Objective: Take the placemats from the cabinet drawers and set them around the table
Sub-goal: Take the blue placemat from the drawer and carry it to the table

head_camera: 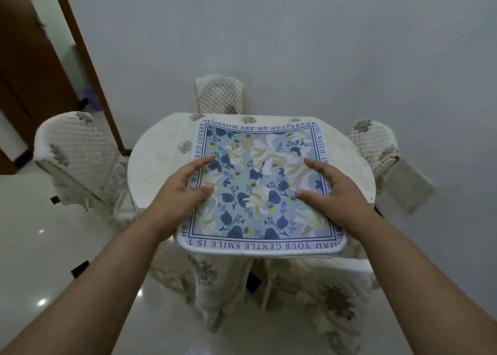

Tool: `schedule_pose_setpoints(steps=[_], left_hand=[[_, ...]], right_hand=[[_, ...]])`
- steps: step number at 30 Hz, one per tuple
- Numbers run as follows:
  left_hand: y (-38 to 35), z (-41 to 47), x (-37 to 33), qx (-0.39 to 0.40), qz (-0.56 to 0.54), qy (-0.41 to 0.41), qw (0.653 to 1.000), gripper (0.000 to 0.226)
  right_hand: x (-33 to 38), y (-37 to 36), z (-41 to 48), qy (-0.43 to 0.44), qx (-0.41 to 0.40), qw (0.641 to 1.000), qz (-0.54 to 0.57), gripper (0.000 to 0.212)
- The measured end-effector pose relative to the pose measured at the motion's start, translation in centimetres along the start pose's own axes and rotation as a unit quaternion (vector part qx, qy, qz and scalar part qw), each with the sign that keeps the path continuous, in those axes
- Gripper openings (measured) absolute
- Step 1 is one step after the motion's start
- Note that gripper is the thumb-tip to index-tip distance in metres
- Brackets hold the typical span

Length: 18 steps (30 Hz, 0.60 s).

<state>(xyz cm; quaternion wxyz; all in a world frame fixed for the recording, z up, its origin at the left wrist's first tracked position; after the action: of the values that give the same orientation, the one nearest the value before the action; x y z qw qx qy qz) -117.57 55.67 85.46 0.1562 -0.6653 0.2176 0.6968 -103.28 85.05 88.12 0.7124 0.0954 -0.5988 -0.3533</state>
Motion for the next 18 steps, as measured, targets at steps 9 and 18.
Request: schedule_pose_setpoints(steps=[9, 18], left_hand=[[4.2, 12.9, 1.4, 0.005, 0.001, 0.029, 1.000, 0.056], [4.4, 21.0, 6.5, -0.008, 0.083, 0.078, 0.993, 0.059]], right_hand=[[-2.2, -3.2, 11.4, -0.018, -0.025, 0.999, -0.022, 0.066], [-8.8, -5.7, 18.2, -0.065, 0.011, 0.998, 0.007, 0.063]])
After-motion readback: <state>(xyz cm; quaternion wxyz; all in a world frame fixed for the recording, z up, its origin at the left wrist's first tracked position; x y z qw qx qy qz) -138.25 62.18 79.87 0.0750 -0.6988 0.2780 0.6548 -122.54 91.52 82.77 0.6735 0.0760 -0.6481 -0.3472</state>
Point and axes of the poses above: each hand's wrist, its own z-axis towards the middle knuckle, its own y-axis out of the back of the hand, x = y × z, the point moved 7 cm from there along z, towards the middle knuckle, and after that the axes turned 7 degrees about y, right-handed, at the moved point
